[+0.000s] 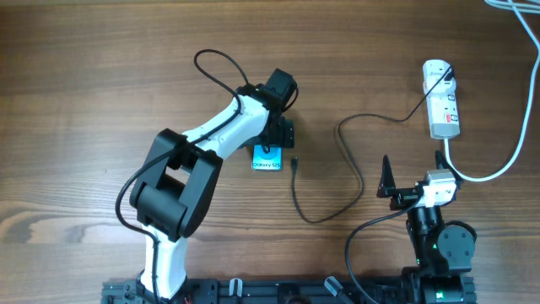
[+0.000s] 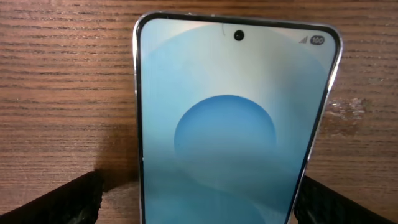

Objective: Plug charger to phone and switch on socket
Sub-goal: 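Lower the left gripper and close it on the phone's bottom edge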

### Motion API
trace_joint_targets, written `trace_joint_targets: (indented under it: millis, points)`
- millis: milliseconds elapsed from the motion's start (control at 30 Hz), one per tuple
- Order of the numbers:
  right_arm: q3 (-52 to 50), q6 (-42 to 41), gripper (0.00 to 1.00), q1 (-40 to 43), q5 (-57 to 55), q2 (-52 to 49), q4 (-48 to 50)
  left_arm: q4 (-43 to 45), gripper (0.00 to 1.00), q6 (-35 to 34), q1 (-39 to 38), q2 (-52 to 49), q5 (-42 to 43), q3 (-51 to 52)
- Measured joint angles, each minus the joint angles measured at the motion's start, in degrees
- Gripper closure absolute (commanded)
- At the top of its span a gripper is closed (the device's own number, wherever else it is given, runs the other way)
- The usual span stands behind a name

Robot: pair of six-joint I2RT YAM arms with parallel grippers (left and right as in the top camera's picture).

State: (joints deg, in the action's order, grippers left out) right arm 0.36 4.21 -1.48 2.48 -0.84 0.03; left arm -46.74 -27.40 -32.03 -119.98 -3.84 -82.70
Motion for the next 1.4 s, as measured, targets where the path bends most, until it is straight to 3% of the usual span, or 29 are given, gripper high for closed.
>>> trace_joint_targets:
  millis: [867, 1033, 1167, 1300, 1400]
  points:
    - [0.0, 0.0, 0.00, 0.0, 0.0, 0.0, 0.0, 0.8, 0.01, -3.0, -1.4, 0.0, -0.2, 0.1]
    - [0.0, 0.0, 0.00, 0.0, 0.0, 0.0, 0.0, 0.7, 0.16, -3.3, -1.4, 0.0, -0.1, 0.1]
    - [0.0, 0.0, 0.00, 0.0, 0.0, 0.0, 0.0, 0.8, 0.19, -3.5, -1.4, 0.0, -0.1, 0.1]
    - [0.0, 0.0, 0.00, 0.0, 0.0, 0.0, 0.0, 0.9, 0.30, -3.6, -1.4, 0.0, -0.1, 0.1]
    - [0.0, 0.0, 0.00, 0.0, 0.0, 0.0, 0.0, 0.9, 0.27, -3.5, -1.4, 0.0, 0.0, 0.1]
